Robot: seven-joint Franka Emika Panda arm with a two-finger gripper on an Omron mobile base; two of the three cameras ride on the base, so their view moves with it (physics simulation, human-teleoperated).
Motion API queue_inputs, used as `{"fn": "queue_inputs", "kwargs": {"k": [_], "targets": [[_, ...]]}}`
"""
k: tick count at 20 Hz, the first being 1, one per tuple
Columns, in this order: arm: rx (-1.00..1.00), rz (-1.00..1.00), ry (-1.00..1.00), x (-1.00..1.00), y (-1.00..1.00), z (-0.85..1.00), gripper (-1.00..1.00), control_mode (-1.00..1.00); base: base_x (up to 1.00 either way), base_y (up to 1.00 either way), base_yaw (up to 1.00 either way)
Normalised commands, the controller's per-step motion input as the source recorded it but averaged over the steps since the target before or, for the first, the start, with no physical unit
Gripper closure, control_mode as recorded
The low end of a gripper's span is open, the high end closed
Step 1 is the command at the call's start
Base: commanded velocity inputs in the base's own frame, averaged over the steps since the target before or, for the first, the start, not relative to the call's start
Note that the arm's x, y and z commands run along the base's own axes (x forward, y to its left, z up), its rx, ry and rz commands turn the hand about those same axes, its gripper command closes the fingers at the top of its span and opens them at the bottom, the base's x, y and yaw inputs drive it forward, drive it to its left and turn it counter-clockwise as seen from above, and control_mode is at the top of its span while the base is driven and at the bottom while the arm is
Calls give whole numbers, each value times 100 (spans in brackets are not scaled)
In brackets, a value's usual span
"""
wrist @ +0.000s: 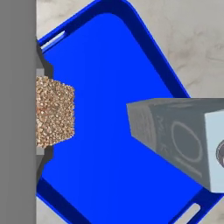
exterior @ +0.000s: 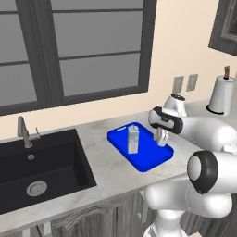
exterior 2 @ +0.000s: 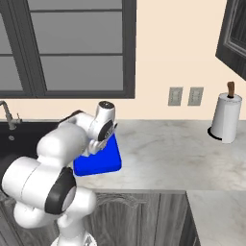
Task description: Take out the milk from the fridge and place it on the tray on the counter. Then take the sugar cube near the tray and place it in the tray.
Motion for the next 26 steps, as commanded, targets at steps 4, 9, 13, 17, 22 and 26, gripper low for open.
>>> {"fn": "queue_inputs", "kwargs": {"k": [4,9,13,17,22,26], "targets": [[0,23,1,11,-1,-26,100,-100,0,0,0],[0,23,-1,0,1,-26,100,-100,0,0,0],[0,7,-8,0,10,-24,100,-100,0,0,0],[0,3,-8,2,8,-32,100,-100,0,0,0],[0,1,0,16,0,-33,100,-100,0,0,0],[0,2,5,24,0,-25,100,-100,0,0,0]]}}
